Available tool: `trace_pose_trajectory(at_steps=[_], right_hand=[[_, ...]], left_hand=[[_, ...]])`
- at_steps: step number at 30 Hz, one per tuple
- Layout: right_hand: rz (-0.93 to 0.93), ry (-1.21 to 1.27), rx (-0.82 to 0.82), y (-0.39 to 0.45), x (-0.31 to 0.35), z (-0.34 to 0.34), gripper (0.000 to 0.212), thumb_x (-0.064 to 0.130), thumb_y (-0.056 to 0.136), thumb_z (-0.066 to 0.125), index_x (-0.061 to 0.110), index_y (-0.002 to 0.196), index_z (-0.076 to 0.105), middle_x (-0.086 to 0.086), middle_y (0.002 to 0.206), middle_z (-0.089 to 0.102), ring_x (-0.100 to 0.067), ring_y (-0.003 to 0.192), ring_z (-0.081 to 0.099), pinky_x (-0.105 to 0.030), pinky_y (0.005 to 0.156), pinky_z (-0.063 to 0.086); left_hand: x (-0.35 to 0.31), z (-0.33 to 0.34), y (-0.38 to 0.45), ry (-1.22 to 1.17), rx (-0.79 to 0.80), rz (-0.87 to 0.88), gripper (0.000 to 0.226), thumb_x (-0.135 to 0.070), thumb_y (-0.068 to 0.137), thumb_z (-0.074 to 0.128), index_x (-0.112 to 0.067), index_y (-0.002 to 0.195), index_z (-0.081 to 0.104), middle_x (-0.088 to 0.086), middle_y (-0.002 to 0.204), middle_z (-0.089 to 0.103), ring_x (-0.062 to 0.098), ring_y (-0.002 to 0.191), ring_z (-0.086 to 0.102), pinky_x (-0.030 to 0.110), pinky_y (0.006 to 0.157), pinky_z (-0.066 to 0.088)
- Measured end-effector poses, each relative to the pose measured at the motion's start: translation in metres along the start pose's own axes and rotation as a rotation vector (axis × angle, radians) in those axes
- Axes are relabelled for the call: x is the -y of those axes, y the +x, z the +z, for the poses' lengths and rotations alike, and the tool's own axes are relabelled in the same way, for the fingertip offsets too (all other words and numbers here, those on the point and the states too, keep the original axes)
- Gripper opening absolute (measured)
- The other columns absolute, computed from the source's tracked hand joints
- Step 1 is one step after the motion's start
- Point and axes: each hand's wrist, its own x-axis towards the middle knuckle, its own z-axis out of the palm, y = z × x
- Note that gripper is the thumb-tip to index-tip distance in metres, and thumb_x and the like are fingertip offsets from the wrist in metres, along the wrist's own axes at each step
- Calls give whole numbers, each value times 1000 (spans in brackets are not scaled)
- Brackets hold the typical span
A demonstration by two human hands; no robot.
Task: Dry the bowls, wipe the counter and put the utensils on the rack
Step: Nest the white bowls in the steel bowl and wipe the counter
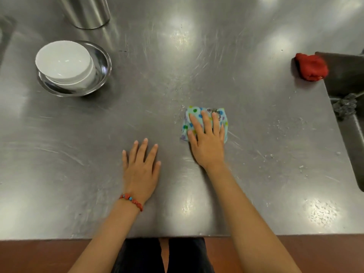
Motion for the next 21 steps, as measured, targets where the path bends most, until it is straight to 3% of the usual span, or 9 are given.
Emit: trace_pose_trajectory(at_steps=[5, 11, 14, 18, 21], right_hand=[[-83, -33, 42, 18, -11, 1, 45, 41, 94, 37, 32, 138, 37, -3, 151, 30, -30, 142, 17, -51, 115, 12], [-42, -17, 143, 143, -1, 4, 47, 43, 96, 29, 35, 142, 25, -1, 156, 13, -26, 144, -2, -50, 116, -1], [-102, -13, 115, 121, 8, 10, 46, 42, 96, 31, 34, 142, 27, 0, 156, 15, -26, 144, 0, -49, 115, -2], [-268, -22, 30, 39, 23, 17, 44, 40, 92, 45, 33, 135, 42, -2, 148, 37, -30, 140, 24, -48, 114, 12], [-324, -28, 60, 60, 24, 17, 44, 40, 92, 45, 33, 135, 42, -2, 148, 37, -29, 139, 25, -49, 112, 17]], left_hand=[[-3, 3, 28, -14, 27, -65, 44, -22, 90, 53, -13, 132, 45, 17, 144, 37, 37, 135, 27, 57, 109, 14], [-4, 3, 36, 32, 17, -58, 51, -36, 87, 33, -10, 125, 53, 20, 136, 47, 41, 128, 39, 62, 103, 24], [-3, 4, 35, 12, 27, -75, 54, -39, 86, 29, -11, 127, 51, 17, 139, 45, 39, 131, 35, 59, 105, 22], [-4, 5, 36, 27, 19, -86, 53, -38, 86, 30, -11, 126, 52, 17, 138, 46, 38, 130, 37, 60, 104, 25], [-4, 5, 37, 54, 7, -70, 50, -35, 85, 33, -10, 123, 55, 18, 134, 50, 40, 126, 42, 62, 100, 30]])
